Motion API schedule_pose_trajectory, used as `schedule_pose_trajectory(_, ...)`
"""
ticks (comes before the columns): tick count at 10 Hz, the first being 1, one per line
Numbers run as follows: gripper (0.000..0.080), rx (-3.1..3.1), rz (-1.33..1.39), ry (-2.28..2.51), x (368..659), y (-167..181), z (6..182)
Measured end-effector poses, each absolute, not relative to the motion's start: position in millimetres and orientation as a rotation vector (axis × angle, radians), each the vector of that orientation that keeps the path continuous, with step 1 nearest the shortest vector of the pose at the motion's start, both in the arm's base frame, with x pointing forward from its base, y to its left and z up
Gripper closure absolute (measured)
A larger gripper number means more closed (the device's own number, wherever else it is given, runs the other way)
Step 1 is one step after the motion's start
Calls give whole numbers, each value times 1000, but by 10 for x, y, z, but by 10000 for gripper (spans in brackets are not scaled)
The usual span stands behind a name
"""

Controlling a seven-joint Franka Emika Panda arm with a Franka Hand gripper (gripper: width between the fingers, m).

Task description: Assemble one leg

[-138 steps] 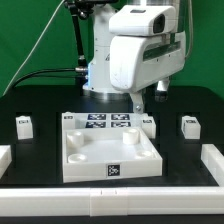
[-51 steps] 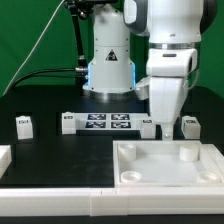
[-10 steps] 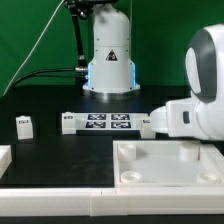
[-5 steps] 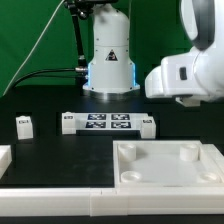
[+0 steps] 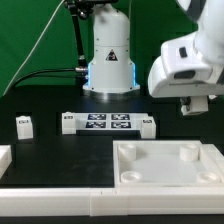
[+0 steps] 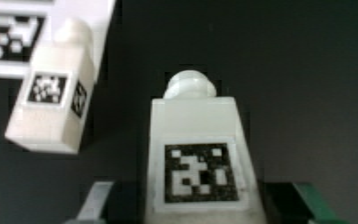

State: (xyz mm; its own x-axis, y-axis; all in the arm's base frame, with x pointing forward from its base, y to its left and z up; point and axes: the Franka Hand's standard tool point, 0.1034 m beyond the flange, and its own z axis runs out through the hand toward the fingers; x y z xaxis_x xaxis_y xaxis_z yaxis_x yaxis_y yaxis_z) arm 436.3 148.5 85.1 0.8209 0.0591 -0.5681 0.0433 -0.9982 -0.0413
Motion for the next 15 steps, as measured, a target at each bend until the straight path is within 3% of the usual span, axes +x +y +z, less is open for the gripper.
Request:
schedule_pose_trajectory(4,509,-3051,370,-140,4599,1229,1156)
schedule_pose_trajectory(7,509,-3058,-104,-139,4683,1232,1146)
schedule_pose_trajectory(9,509,-3063,-35,-150,4643,1214,1129)
schedule_pose_trajectory(11,509,-3056,-68,-148,4917,1191,1215)
schedule_pose_trajectory(15,509,-3045,-80,-202,5404,1041,1206)
